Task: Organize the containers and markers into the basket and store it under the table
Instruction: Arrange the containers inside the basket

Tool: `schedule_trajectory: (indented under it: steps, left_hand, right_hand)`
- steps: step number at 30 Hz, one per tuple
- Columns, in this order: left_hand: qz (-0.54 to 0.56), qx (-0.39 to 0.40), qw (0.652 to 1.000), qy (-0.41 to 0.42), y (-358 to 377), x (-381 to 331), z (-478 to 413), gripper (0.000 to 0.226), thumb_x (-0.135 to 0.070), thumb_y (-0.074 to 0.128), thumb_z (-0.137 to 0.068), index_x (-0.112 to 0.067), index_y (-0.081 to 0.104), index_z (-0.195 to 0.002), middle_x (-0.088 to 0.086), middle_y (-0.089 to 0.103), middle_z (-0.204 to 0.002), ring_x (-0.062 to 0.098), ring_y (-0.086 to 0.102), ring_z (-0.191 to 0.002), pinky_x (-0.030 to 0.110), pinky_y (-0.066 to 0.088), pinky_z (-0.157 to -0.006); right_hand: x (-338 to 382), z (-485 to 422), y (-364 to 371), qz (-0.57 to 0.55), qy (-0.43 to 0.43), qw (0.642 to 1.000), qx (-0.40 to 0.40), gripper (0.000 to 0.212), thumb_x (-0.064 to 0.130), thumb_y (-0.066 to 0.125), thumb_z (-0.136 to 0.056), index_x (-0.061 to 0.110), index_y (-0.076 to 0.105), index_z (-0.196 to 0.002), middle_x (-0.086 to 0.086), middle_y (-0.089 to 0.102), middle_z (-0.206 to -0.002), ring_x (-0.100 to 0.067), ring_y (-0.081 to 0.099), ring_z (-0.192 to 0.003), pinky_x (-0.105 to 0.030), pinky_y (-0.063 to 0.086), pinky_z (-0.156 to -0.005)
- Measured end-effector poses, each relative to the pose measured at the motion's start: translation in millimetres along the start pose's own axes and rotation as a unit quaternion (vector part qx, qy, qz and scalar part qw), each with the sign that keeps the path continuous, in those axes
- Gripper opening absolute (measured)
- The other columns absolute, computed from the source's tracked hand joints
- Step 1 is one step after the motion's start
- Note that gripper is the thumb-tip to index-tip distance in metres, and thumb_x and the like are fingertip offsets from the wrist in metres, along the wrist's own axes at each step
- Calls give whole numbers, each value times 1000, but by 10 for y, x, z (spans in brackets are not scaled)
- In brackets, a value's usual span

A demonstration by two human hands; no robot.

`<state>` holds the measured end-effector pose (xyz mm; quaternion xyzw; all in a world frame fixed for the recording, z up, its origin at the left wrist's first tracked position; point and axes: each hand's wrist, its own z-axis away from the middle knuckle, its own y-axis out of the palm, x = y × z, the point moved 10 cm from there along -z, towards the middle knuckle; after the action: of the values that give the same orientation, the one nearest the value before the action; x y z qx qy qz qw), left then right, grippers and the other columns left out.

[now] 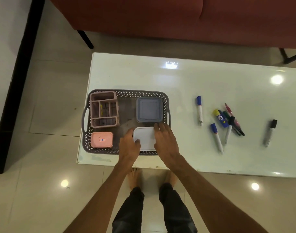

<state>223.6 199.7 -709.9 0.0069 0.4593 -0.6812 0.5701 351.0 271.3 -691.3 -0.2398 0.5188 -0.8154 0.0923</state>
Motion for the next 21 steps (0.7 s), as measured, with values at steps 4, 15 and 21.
schedule_trajectory:
  steps: [4,15,21]
  left_hand:
    - [56,-123,991,19,-477,-65,101,34,-11,60,-96,-11,61,-130,11,71,-111,17,63,-91,29,55,-83]
    - [-6,-297,955,-10,-1591,355,-244,37,-24,64,-95,-13,58,-129,12,58,-121,27,65,-98,45,57,-83]
    - [-52,-233,970,39,-1637,410,-507,25,-11,64,-92,-15,67,-117,10,69,-108,27,69,-90,35,55,-73]
  right_hand:
    - [22,-28,-172,-51,0,998,-42,62,4,81,-73,0,58,-131,-20,62,-132,-37,59,-121,-43,50,-103]
    - [1055,-570,78,-391,67,915,76,36,23,61,-98,10,56,-130,-10,65,-127,-26,60,-118,-33,47,-99]
    - [1200,-686,332,-406,109,906,45,29,13,63,-92,18,58,-121,-5,68,-118,-24,63,-109,-45,55,-94]
